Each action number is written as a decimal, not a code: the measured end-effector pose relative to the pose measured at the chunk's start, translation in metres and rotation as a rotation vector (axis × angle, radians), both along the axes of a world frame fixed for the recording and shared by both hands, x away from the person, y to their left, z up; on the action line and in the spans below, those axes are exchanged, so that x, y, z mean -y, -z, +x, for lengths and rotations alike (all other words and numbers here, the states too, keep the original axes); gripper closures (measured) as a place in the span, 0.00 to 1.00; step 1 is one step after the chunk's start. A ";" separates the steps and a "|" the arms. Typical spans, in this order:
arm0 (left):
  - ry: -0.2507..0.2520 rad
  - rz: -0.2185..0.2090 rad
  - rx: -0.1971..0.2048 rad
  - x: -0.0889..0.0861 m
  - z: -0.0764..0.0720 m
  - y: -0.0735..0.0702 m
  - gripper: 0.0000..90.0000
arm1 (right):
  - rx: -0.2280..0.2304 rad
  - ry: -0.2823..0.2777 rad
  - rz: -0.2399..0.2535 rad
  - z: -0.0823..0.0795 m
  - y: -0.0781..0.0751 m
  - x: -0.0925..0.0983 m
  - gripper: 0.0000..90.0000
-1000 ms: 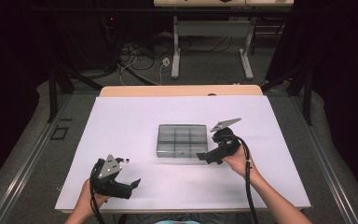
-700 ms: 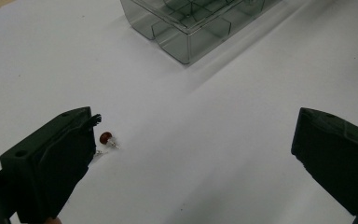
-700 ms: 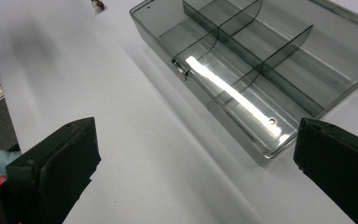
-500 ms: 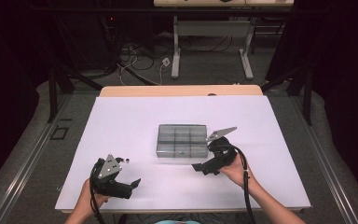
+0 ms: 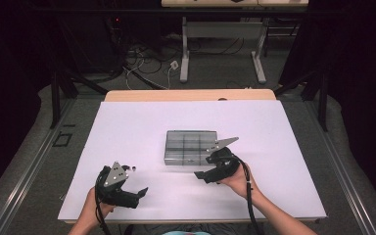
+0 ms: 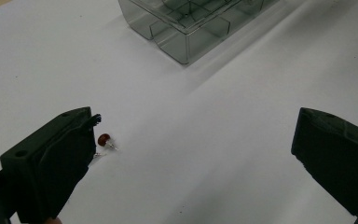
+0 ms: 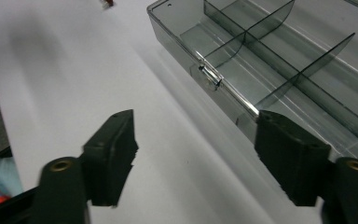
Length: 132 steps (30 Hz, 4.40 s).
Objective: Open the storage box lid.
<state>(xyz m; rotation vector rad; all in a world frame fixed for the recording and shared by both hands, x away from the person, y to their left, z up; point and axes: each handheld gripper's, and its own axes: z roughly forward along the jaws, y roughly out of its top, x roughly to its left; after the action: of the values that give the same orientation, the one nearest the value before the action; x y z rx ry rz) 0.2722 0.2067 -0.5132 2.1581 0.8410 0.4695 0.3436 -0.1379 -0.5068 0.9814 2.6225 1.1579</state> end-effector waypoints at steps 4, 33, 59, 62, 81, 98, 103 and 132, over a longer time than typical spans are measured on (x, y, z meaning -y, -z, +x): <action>0.001 -0.001 0.000 0.000 0.000 0.000 0.00 | 0.011 0.007 -0.014 0.001 0.005 -0.008 0.47; 0.006 -0.003 0.003 0.001 0.000 0.001 0.00 | 0.005 0.124 0.011 0.011 0.032 -0.024 0.92; 0.008 -0.004 0.001 0.002 0.000 0.001 0.00 | 0.008 0.155 0.055 0.011 0.035 -0.022 0.98; 0.007 -0.003 0.001 0.002 0.000 0.001 0.00 | -0.004 0.151 0.043 0.011 0.034 -0.021 0.98; -0.008 -0.001 -0.019 0.010 0.006 -0.003 0.00 | 0.060 0.152 0.081 0.009 0.026 -0.021 0.96; -0.074 0.067 -0.017 0.050 0.050 -0.002 0.00 | 0.081 0.131 0.088 0.011 0.015 -0.019 0.96; -0.059 0.120 0.002 0.067 0.062 -0.003 0.01 | 0.078 0.129 0.093 0.011 0.015 -0.019 0.96; -0.020 0.118 0.089 0.087 0.084 0.000 0.62 | 0.068 0.125 0.086 0.010 0.010 -0.013 0.89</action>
<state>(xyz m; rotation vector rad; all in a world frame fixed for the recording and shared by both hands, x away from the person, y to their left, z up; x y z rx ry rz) 0.3559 0.1196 -0.5134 2.2203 0.8033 0.6351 0.3539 -0.1252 -0.5168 1.0839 2.4393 1.2593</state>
